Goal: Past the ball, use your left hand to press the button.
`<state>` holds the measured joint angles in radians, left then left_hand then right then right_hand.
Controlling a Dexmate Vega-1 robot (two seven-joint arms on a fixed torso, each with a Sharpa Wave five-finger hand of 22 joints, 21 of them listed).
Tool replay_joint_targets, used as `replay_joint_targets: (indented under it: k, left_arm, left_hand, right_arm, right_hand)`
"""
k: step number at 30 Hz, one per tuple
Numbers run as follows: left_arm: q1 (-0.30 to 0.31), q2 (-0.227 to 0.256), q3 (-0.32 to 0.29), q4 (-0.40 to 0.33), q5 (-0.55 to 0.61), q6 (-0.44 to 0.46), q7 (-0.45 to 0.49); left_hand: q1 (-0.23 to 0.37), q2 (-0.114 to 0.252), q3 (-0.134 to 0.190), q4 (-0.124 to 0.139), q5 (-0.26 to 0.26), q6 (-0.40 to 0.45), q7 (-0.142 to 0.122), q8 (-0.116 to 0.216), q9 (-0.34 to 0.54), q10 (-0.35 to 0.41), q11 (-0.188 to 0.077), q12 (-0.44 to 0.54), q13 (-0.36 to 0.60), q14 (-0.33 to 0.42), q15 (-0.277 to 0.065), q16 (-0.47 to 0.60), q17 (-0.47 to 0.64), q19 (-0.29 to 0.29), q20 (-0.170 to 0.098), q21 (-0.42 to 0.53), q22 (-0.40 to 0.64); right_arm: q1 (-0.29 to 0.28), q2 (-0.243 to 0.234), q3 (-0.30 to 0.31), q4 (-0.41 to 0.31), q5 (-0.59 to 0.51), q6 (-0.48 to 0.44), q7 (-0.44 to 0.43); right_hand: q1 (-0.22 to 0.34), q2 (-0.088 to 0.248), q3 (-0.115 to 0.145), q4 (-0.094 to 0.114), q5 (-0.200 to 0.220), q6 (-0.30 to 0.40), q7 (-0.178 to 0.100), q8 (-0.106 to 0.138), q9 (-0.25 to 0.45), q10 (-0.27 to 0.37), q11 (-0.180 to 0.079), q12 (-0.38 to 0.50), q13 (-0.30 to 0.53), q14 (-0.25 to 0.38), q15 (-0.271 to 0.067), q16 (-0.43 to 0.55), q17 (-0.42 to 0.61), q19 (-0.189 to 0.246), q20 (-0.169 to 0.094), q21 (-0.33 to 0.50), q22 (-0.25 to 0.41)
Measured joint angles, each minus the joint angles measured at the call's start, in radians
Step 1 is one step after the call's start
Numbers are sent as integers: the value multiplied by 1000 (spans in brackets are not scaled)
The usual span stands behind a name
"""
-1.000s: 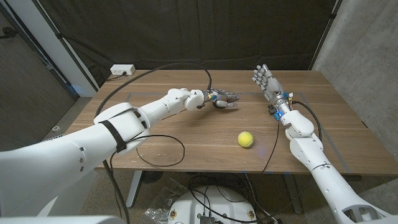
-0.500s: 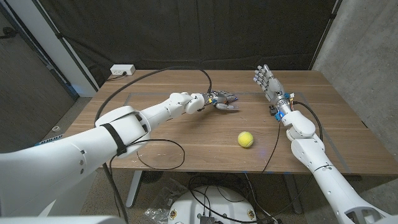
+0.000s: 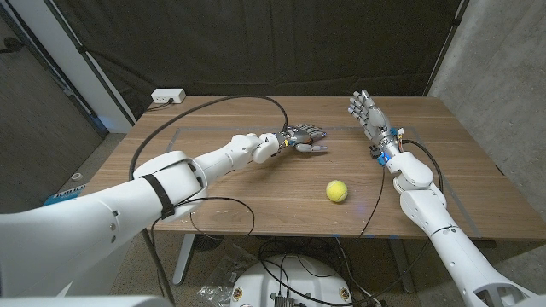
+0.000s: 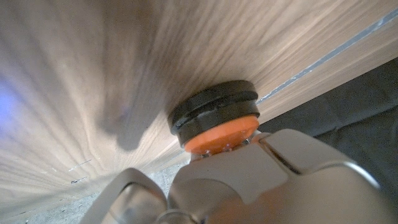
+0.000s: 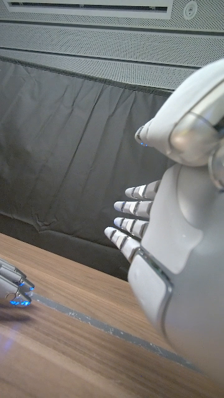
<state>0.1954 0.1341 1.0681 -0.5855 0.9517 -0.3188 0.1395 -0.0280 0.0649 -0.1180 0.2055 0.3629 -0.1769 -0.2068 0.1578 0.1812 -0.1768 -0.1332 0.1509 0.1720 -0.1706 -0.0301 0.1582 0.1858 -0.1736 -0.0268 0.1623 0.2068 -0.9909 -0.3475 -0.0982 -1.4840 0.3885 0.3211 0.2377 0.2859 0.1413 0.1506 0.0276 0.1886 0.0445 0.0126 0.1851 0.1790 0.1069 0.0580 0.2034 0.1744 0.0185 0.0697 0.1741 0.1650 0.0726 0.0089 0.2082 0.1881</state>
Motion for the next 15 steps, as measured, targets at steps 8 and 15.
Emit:
replay_joint_targets:
  k: [8,15]
  left_arm:
    - [42,33,12,-54,20,38,2]
    - [45,49,30,-85,61,89,2]
  left_hand:
    - [0,0,0,0,0,0,0,-8,0,-2,12,0,0,-10,-1,0,-5,0,0,-4,-7]
    - [0,0,0,0,0,0,0,-8,0,-4,9,0,0,-10,-1,0,-5,0,0,-4,-11]
  right_arm:
    - [4,3,-3,7,-3,-3,-1]
    - [9,3,-5,9,-6,-9,1]
  right_hand:
    - [-6,-6,0,0,0,0,0,0,0,0,0,0,0,0,0,0,0,0,0,0,0]
    - [-5,-5,0,0,0,0,0,0,0,0,0,0,0,0,0,0,5,0,0,0,0]
